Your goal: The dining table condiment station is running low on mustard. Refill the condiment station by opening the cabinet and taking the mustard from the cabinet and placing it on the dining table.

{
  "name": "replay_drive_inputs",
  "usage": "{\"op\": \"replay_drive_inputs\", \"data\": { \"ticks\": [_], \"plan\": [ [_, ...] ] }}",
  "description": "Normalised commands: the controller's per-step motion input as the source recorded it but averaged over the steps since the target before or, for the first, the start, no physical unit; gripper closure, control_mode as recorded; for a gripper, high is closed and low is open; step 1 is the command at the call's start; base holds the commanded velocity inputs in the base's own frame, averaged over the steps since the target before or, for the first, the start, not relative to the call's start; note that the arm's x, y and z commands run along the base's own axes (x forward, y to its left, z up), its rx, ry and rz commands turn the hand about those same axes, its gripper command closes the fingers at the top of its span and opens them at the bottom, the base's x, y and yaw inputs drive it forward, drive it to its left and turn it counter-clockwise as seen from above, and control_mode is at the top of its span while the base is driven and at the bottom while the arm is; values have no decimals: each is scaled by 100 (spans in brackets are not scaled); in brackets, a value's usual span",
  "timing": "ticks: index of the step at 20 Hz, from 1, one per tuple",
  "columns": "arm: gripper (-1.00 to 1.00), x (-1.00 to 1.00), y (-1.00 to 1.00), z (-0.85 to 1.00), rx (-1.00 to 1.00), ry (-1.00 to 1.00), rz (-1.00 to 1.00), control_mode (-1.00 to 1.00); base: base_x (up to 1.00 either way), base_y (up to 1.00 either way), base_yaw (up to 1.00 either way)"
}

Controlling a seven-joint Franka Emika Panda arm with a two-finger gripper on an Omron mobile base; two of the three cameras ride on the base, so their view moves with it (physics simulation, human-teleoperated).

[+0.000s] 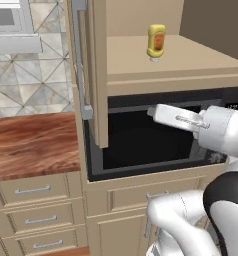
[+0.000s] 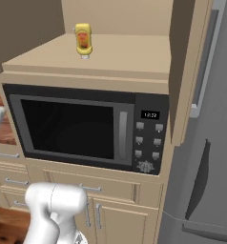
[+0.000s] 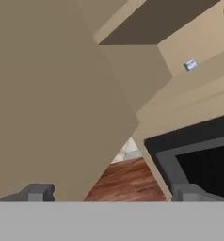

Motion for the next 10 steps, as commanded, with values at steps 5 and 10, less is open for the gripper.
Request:
{"op": "replay_drive_inputs", "data": {
  "ticks": [5,10],
  "plan": [
    [-100,-28,-100,25,-23,-18,-24,-100,0,0,0],
    [-100,1,-87,25,-31,-10,-41,-100,0,0,0]
  ]
}}
